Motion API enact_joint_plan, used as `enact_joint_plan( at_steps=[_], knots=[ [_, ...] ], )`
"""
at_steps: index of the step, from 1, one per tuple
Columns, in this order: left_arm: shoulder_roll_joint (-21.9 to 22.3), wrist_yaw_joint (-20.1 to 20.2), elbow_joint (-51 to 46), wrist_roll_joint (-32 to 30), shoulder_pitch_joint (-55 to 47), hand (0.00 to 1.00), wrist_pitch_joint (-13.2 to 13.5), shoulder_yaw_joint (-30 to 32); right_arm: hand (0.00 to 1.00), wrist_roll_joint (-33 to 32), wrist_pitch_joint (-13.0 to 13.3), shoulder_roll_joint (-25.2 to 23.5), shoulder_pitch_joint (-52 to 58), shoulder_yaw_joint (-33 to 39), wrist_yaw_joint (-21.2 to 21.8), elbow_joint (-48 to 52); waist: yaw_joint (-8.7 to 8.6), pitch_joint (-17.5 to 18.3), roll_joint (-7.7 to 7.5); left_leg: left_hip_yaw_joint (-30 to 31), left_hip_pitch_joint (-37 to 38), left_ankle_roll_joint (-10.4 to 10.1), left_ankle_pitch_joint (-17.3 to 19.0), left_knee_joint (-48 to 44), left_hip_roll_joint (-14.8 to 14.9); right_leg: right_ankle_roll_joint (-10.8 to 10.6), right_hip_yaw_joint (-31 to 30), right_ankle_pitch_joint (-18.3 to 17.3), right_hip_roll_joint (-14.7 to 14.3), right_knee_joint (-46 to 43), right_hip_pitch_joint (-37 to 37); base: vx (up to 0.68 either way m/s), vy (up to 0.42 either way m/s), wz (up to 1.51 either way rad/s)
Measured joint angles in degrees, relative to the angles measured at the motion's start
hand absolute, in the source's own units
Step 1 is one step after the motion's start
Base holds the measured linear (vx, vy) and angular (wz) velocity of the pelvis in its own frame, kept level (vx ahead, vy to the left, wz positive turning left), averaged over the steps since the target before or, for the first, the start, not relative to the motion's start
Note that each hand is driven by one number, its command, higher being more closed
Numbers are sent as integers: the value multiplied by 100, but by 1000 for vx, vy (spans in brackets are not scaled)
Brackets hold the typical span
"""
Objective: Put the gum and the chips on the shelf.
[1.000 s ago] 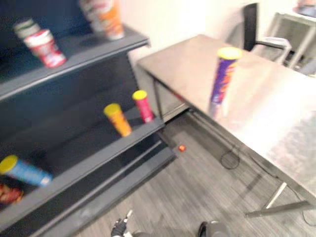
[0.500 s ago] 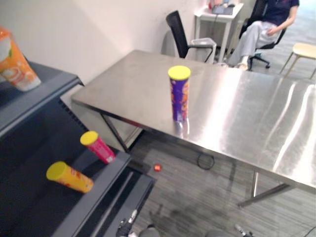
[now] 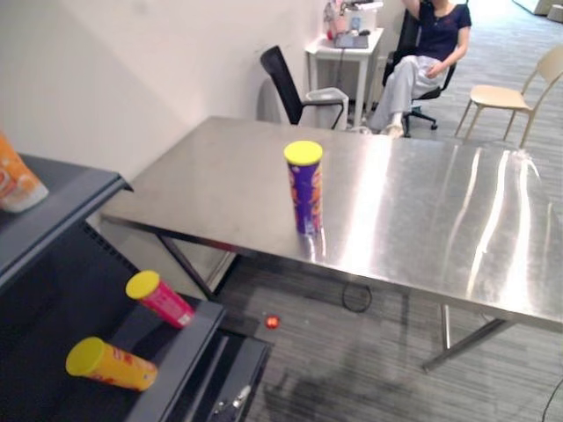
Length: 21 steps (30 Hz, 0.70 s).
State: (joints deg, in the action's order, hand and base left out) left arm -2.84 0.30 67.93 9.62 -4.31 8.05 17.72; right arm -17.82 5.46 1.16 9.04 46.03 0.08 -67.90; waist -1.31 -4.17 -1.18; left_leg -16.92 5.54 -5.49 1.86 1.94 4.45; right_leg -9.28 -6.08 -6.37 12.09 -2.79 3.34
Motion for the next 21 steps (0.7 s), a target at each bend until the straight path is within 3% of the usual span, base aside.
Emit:
enact_joint_plan(
  at_steps=[7, 12, 16, 21],
  knots=[
    [-8, 7, -22, -193, -10, 0, -9, 26, 0, -125, -10, 574, -71, 1698, -112, 187, -1, 21, -13, 9, 129, -47, -128, 343, -22, 62, 35, -40, -24, 73, -11, -27, -20, -1],
    [-62, 22, -65, -211, -44, 0, -97, -4, 0, -122, -12, 1398, -462, 2812, -254, 144, -58, 44, -58, -27, 134, -40, -110, 343, -20, 9, -7, -10, -35, 78, -15, 34, -13, -4],
    [-174, 54, -47, -341, -57, 0, -114, -217, 0, -119, -14, 1828, -845, 2811, -265, 16, -180, 64, -87, -20, 131, -32, -94, 343, -19, -3, -17, 1, -43, 74, -19, 22, -9, -1],
    [-206, 65, -43, -358, -55, 0, -111, -283, 0, -120, -6, 2088, -1100, 2319, -325, -4, -171, 72, -94, -21, 153, -44, -74, 341, -19, -8, -30, 8, -43, 56, -25, -2, -4, -1]
  ],
)
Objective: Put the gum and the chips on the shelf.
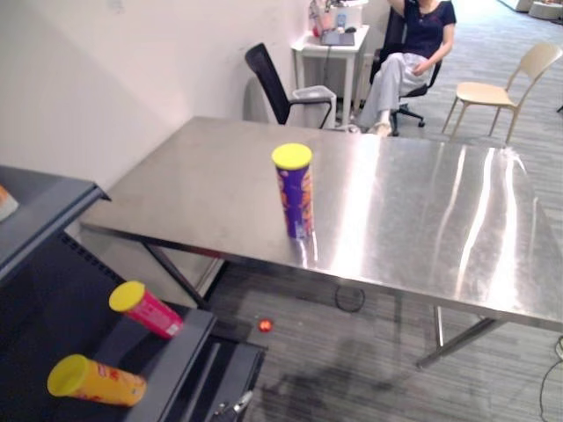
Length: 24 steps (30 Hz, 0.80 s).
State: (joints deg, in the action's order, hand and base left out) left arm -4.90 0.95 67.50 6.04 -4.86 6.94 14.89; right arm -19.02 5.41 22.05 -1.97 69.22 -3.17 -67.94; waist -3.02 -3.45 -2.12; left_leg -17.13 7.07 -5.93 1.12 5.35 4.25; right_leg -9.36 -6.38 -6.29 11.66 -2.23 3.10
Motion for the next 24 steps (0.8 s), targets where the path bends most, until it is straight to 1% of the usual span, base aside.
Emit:
enact_joint_plan(
  at_steps=[4, 6, 9, 12, 13, 15, 16, 17, 18, 19, 20, 22, 24],
  knots=[
    [-2, -1, 18, 3, 0, 0, 0, -24, 0, 2, 10, 65, -139, -497, -16, 2, -1, 11, 19, -10, 0, -6, 4, 0, 2, 0, -11, -1, 0, 16, -10, -15, -14, -2],
    [-5, -5, 29, 3, -2, 0, 0, -107, 0, 11, 19, 91, -165, -696, -23, 7, -1, 32, 53, -20, 0, -6, 4, 0, 2, 0, -16, -1, 0, 20, -20, -29, -29, -4],
    [-3, -2, 39, 0, -23, 0, 0, -141, 0, 282, 17, 170, -171, -904, 30, 3, -5, 68, 116, -47, 0, -6, 4, 0, 1, 0, -30, -1, 0, 23, -43, -23, -34, -5],
    [-4, 53, 39, -9, -36, 0, -5, -148, 0, 609, -29, 253, -128, -852, 336, -30, -4, 81, 138, -37, 0, -4, 2, -1, 1, 0, -19, -1, 0, 24, -41, -3, -6, 1],
    [-10, 83, 39, -14, -38, 0, -12, -150, 0, 795, -79, 353, -125, -603, 492, -258, -47, 80, 136, -22, -3, -3, 6, 0, -1, -1, -9, -1, 2, 23, -25, -6, -11, 6],
    [-18, 163, 40, -25, -46, 0, -30, -139, 0, 774, -222, 460, -151, -197, 601, -515, -83, 80, 134, 23, -4, -3, 7, 1, -5, -1, 40, -1, 11, 34, 17, 0, 0, 11],
    [-18, 193, 39, -25, -61, 0, -56, -84, 0, 713, -276, 473, -175, 149, 667, -631, -113, 80, 134, 36, -11, -3, 8, 1, -5, -1, 63, -1, 13, 36, 20, 0, 0, 10],
    [-20, 199, 39, -27, -68, 0, -75, -50, 0, 644, -301, 475, -178, 350, 707, -697, -136, 80, 134, 39, -20, -3, 7, 1, -4, -1, 67, -1, 12, 39, 16, 0, 0, 5],
    [-15, 199, 40, -35, -85, 0, -103, 20, 0, 366, -385, 475, -189, 705, 708, -788, -152, 80, 134, 42, -31, -2, 7, 1, -4, -2, 73, -1, 12, 43, 11, 0, 0, 0],
    [-12, 201, 40, -59, -101, 0, -122, 105, 0, 126, -400, 475, -153, 1127, 712, -896, -162, 80, 134, 42, -44, -2, 7, 1, -1, -2, 76, -1, 11, 44, 0, 0, 0, 0],
    [-11, 201, 40, -60, -103, 0, -126, 123, 0, 71, -399, 475, -143, 1181, 704, -909, -162, 81, 133, 43, -49, -2, 7, 1, 0, -2, 77, -1, 10, 44, -3, 0, 0, 0],
    [-2, 194, 40, -61, -117, 0, -133, 239, 0, -707, -387, 475, -131, 1457, 493, -937, -164, 82, 131, 40, -94, 3, 2, 1, 0, -16, 78, 8, 10, 29, -59, 0, 0, 0],
    [17, 173, 40, -59, -123, 0, -159, 342, 0, -1108, -357, 474, -151, 1466, 378, -922, -164, 86, 125, 29, -97, 4, 1, 1, 1, -20, 68, 10, 6, 22, -71, 0, 0, -3]
  ],
)
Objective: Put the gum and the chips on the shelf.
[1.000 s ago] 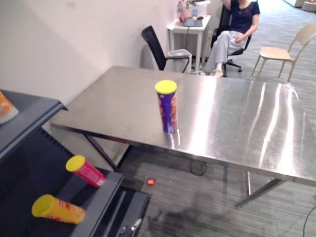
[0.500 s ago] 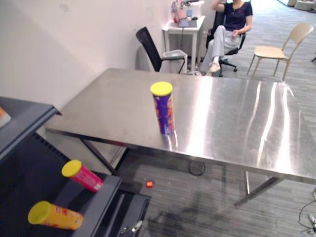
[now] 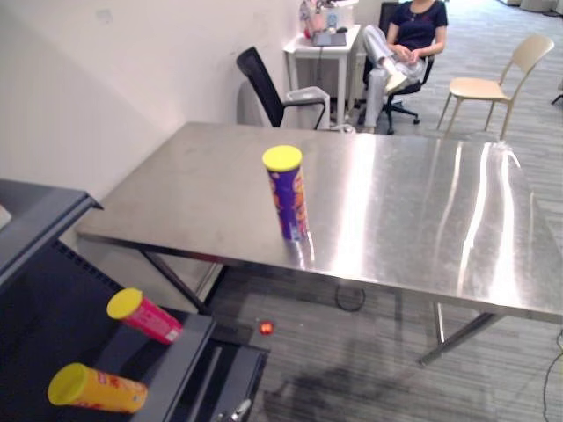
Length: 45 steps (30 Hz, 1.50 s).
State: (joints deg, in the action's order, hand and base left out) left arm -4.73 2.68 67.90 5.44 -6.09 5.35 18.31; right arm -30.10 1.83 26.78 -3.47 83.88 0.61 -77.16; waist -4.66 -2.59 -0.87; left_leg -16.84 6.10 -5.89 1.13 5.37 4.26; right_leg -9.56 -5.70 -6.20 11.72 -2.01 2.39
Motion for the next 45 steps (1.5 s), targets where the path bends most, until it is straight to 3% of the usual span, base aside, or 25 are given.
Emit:
enact_joint_plan(
  at_steps=[4, 6, 9, 12, 22, 24, 31, 37, 45],
  knots=[
    [27, -24, 0, -1, 0, 0, -53, 166, 0, -261, 166, -274, -75, -535, -430, 735, -20, 21, -26, -68, 19, -1, 1, 1, 10, -29, -73, 19, -15, -4, -22, -1, -1, -8],
    [71, -80, -19, 4, -10, 0, -48, 278, 0, -239, 428, -616, 30, -892, -837, 1774, 17, 41, -39, -131, 81, -5, 3, 0, 31, -64, -89, 44, -24, -6, -7, -20, -20, -13],
    [132, -203, -75, 11, -43, 0, -46, 360, 0, -238, 741, -878, 124, -1097, -1327, 2490, 19, 115, -70, -142, 101, -9, 3, 1, 46, -66, -76, 45, -29, 0, 4, -37, -35, -5],
    [236, -248, -187, 51, -86, 0, -45, 369, 0, -261, 901, -1129, 200, -1121, -1518, 2792, 28, 173, -65, -156, 105, -10, -2, 1, 50, -67, -58, 45, -27, 17, 4, -38, -33, -2],
    [356, -247, -272, 54, -84, 0, -45, 408, 0, -490, 871, -1797, 420, -1306, -1454, 2971, 94, 191, -37, -255, 133, -36, -13, 2, 115, -66, -53, 54, -75, 56, 9, -18, -30, -4],
    [398, -249, -308, 55, -61, 0, -44, 429, 0, -752, 876, -1867, 472, -1355, -1410, 2971, 182, 191, -36, -293, 170, -56, 1, 2, 131, -67, -68, 66, -90, 100, 46, 12, -29, -6],
    [459, -261, -310, 65, -31, 0, -45, 577, 0, -1718, 993, -2143, 481, -1470, -1335, 2941, 233, 188, -22, -320, 213, -99, 36, 3, 162, -67, -47, 66, -112, 133, 97, 1, -3, -1],
    [478, -261, -307, 68, 8, 0, -46, 574, 0, -1737, 957, -2496, 591, -1806, -1167, 2893, 330, 170, 0, -450, 253, -123, 52, 3, 208, -67, -91, 66, -155, 127, 87, -15, -28, -6],
    [508, -272, -296, 64, 64, 0, -40, 514, 0, -1713, 756, -2528, 581, -2021, -795, 2225, 375, 29, 92, -459, 210, -142, 75, 2, 217, -55, -98, 59, -172, 125, 19, -6, -12, -1]
  ],
)
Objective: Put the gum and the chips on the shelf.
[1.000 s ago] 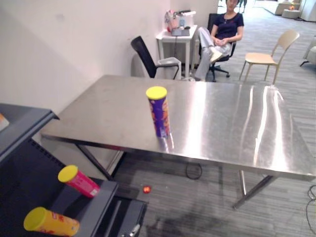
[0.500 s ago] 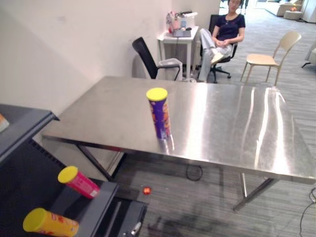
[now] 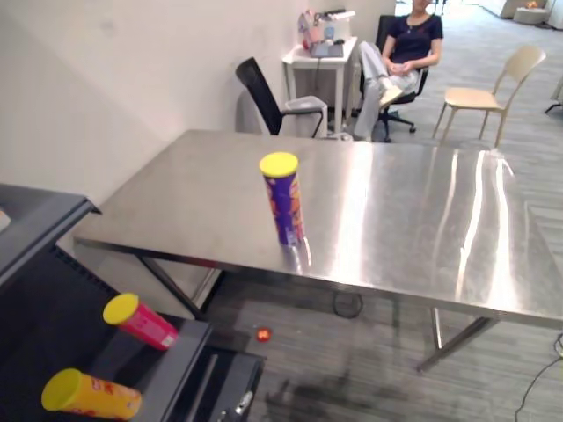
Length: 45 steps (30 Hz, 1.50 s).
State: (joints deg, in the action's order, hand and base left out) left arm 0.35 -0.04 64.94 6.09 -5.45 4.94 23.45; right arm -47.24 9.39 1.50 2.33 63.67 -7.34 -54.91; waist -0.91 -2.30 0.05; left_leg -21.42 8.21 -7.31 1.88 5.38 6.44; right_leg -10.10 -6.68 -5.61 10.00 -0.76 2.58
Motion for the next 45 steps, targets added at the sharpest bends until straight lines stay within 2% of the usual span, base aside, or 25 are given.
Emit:
enact_joint_plan(
  at_steps=[3, 6, 11, 16, 18, 22, 34, 38, 40, 42, 45],
  knots=[
    [4, -2, 3, 0, 64, 0, 1, -60, 0, 4, -135, 8, 2, 2, 64, -188, 34, -112, 50, -1, -14, 0, 11, -1, 2, 0, 7, 0, -8, -25, -42, 14, -23, -5],
    [24, -13, 2, 9, 112, 0, 8, -67, 0, 48, -142, 2, 13, -52, 95, -289, 90, -182, 83, -7, -16, -1, 28, -1, 0, 0, 32, 0, -7, -29, -50, 0, 0, 0],
    [35, -72, 4, 4, 128, 0, 81, -146, 0, 630, -174, 12, -28, -440, 143, -445, 114, -243, 115, 26, -30, 0, 36, -2, -8, -2, 113, -2, 6, -36, -48, 2, -10, 2],
    [43, -99, 2, -1, 128, 0, 143, -406, 0, 846, -209, 157, -179, -265, 262, -660, 127, -280, 198, 206, -112, 29, 17, -3, -71, -9, 301, -7, 82, -37, -29, -12, -18, 18],
    [12, -97, 4, -7, 127, 0, 197, -561, 0, 937, -297, 273, -326, -164, 270, -787, 131, -292, 243, 310, -134, 39, 11, -3, -123, -35, 364, -24, 134, -41, -4, -27, -4, 17],
    [-71, -91, 31, -21, 126, 0, 203, -824, 0, 1225, -310, 326, -608, -216, 273, -925, 132, -296, 251, 427, -230, 71, -11, -33, -157, -38, 455, -27, 167, -41, -21, -24, -16, 14],
    [-280, -83, 105, -22, 176, 0, 203, -1243, 0, 1671, -283, 914, -1238, -2024, 265, -1068, 140, -312, 234, 672, -402, 76, -9, -158, -176, -38, 562, -26, 184, -43, -44, -17, -15, 6],
    [-300, -86, 103, -25, 177, 0, 201, -1240, 0, 1933, -261, 883, -1011, -2753, 195, 189, 128, -317, 224, 689, -427, 78, -7, -158, -177, -37, 572, -26, 184, -42, -64, -5, -4, 1],
    [-300, -86, 93, -28, 178, 0, 200, -1237, 0, 2164, -104, 866, -778, -3094, 147, 1052, 119, -316, 215, 701, -508, 79, -7, -174, -175, -36, 572, -25, 181, -52, -137, 0, 0, 0],
    [-301, -86, 63, -29, 179, 0, 198, -1237, 0, 2278, -54, 844, -540, -3391, 145, 1583, 115, -329, 186, 739, -512, 79, -8, -180, -167, -35, 583, -25, 173, -57, -131, 0, 0, 0],
    [-314, -81, 23, -77, 183, 0, 192, -1242, 0, 2754, -59, 546, 19, -4003, 335, 2413, 83, -367, 107, 812, -507, 78, -7, -194, -137, -34, 588, -24, 145, -102, -135, 0, 0, 0]
  ],
)
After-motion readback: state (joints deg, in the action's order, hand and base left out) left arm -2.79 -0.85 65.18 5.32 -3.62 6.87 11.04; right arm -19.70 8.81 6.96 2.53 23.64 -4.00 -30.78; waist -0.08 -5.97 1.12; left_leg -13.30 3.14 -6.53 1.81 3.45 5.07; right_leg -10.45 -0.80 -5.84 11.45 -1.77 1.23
